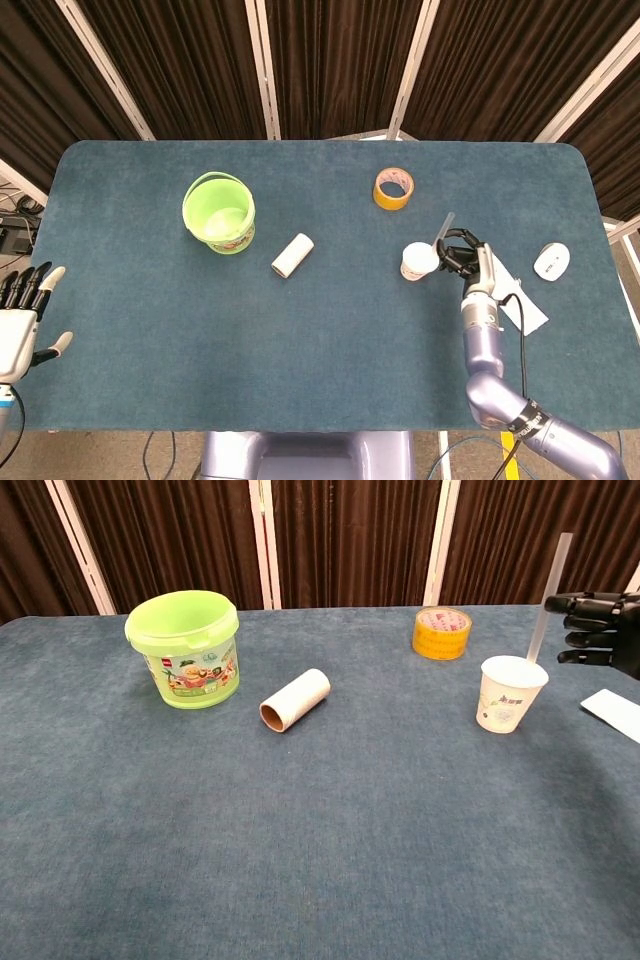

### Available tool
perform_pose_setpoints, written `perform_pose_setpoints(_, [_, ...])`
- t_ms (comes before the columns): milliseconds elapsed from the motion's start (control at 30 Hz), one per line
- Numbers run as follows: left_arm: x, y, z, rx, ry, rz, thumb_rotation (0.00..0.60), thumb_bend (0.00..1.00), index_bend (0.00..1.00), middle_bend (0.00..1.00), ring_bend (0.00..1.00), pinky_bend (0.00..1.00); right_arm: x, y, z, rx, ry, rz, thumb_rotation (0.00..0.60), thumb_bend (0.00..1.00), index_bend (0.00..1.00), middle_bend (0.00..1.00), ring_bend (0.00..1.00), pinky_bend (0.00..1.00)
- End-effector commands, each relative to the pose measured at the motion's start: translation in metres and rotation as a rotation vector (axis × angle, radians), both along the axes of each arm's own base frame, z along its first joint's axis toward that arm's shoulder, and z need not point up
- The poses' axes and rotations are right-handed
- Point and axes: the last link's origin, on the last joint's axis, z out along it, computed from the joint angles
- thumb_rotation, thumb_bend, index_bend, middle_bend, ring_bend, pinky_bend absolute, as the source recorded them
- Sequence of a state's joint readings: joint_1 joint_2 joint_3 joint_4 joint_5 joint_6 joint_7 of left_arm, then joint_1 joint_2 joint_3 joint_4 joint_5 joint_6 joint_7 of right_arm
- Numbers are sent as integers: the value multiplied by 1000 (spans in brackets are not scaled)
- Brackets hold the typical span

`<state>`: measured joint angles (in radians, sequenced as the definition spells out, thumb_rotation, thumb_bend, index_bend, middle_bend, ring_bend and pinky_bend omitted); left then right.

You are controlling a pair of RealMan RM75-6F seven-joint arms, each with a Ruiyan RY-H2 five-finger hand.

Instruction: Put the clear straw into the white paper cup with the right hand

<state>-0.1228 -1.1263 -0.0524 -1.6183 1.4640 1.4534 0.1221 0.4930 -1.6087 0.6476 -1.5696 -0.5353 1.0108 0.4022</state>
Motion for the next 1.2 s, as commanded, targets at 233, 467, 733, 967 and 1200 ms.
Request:
perform_pose_setpoints(233, [0, 0, 0, -1, -1, 0, 600, 262, 0, 0, 0, 0, -1, 3, -2, 15, -5, 27, 600, 284, 529, 1000, 847, 612])
perform_pose_setpoints(467, [0, 0, 0, -1, -1, 0, 600, 262, 0, 0, 0, 0, 0, 7, -1, 25, -6, 43, 600, 269, 471, 1000, 848, 611])
perform_pose_setpoints(733, [0, 0, 0, -1, -3, 1, 600, 262, 0, 0, 0, 0, 12, 13, 28, -65, 47, 127, 600, 270, 455, 878, 661, 421])
perform_pose_setpoints(967, [0, 0, 0, -1, 0, -1, 600, 261, 0, 0, 0, 0, 7, 35, 72, -50, 322, 269, 600, 210, 281, 261, 91, 35])
perform_pose_setpoints(1200, [0, -1, 0, 1, 6, -2, 600, 260, 0, 0, 0, 0, -35, 77, 95, 147, 953, 404, 600, 118, 104, 0, 0, 0])
